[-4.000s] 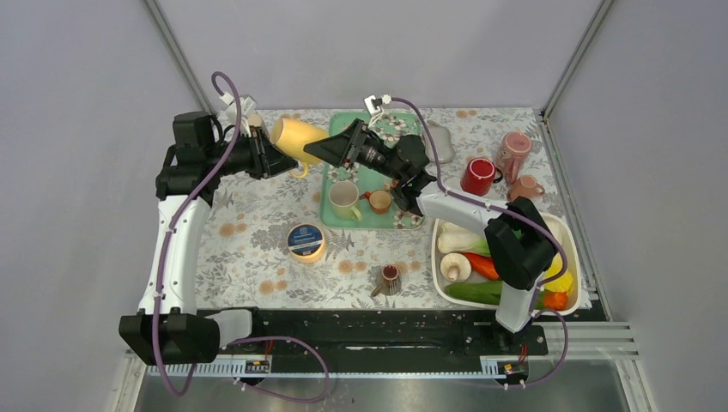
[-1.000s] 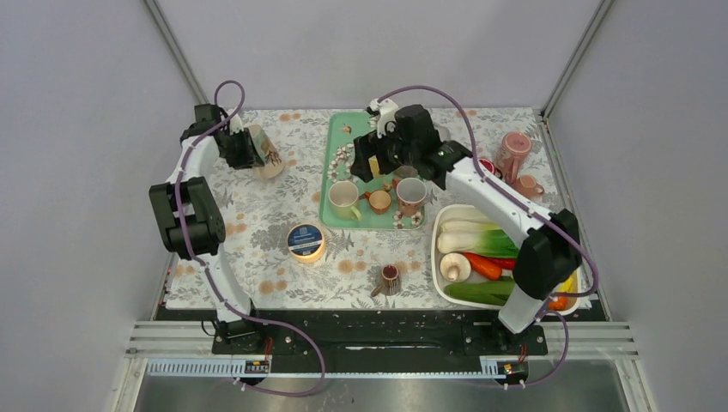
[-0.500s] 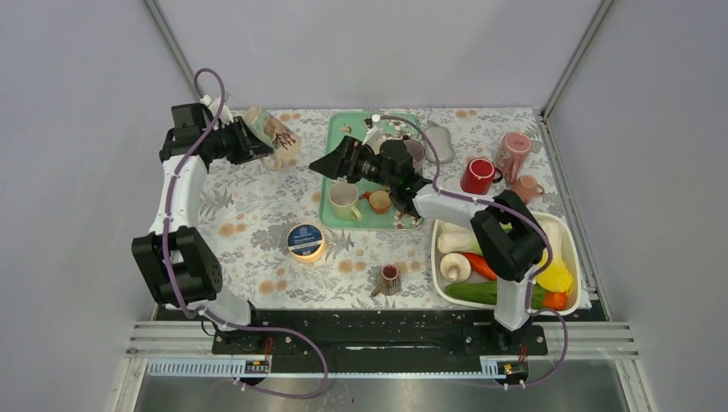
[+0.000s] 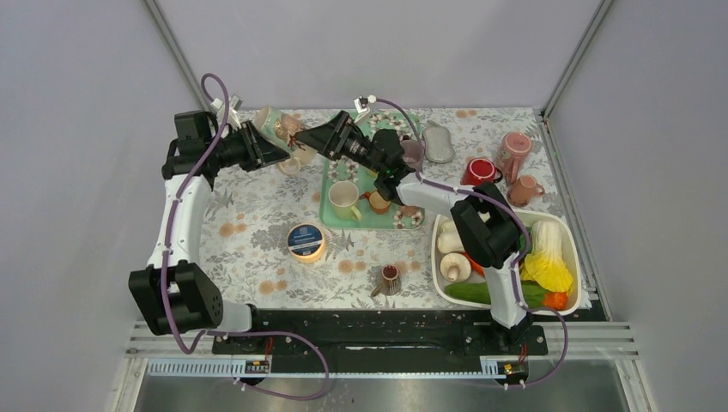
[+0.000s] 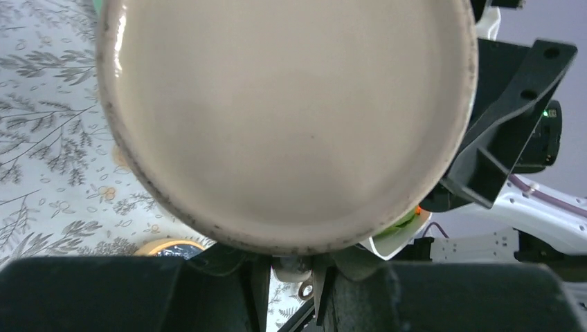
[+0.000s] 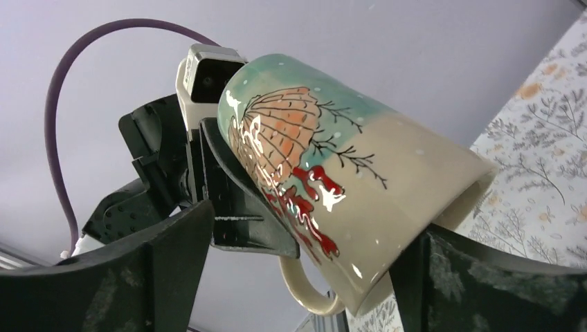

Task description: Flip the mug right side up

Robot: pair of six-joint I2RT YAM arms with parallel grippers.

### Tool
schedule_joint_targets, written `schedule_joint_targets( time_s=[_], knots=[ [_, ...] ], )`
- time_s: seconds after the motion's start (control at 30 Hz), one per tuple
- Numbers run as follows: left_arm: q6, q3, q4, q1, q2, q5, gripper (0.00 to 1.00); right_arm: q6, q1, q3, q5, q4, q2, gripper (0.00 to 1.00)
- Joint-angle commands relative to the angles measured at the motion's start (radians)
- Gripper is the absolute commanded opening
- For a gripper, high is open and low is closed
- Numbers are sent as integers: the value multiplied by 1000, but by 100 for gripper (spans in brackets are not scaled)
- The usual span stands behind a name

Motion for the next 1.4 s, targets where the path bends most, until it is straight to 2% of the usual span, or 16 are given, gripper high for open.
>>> schedule_joint_targets(
  time_s=[0.0,0.2,0.23,0.27,0.37,0.4,0.43,0.47,0.57,0.67,0.77,0.8,0.9,1.1,1.2,1.37],
  knots=[
    [-31,-10,146,-30,-76,146,0,72,17,113,-34,138,25,90],
    [18,-33,124,-33,-72,121,0,-3,16,121,-62,141,-26,5],
    [39,-31,104,-33,-64,110,0,-38,15,116,-68,103,-40,0],
    [66,-26,77,-32,-57,91,6,-88,14,112,-74,52,-61,0],
    [188,13,-62,-20,-45,-36,63,-295,1,96,-76,-160,-134,0],
    [217,18,-79,-10,-50,-76,74,-401,-2,107,-62,-263,-158,0],
    [239,16,-82,7,-58,-110,93,-520,-1,128,-33,-394,-180,0],
    [261,17,-82,24,-69,-145,98,-648,0,161,12,-528,-193,0],
    [336,14,-82,59,-89,-263,99,-940,-1,346,134,-912,-150,0],
    [402,1,-79,64,-97,-357,99,-1141,0,639,203,-1301,-4,0],
    [421,-18,-75,63,-90,-373,99,-1235,-1,945,269,-1598,198,0],
    [426,-26,-74,61,-86,-375,99,-1263,-2,1023,287,-1644,250,0],
    [445,-49,-72,60,-82,-401,99,-1332,0,1135,328,-1692,336,0],
    [486,-84,-71,58,-81,-433,99,-1470,0,1104,496,-1691,371,0],
    [487,-82,-72,56,-78,-432,99,-1540,-1,1128,499,-1693,391,0],
    [487,-81,-71,55,-84,-424,99,-1596,0,1124,421,-1707,402,0]
  ],
)
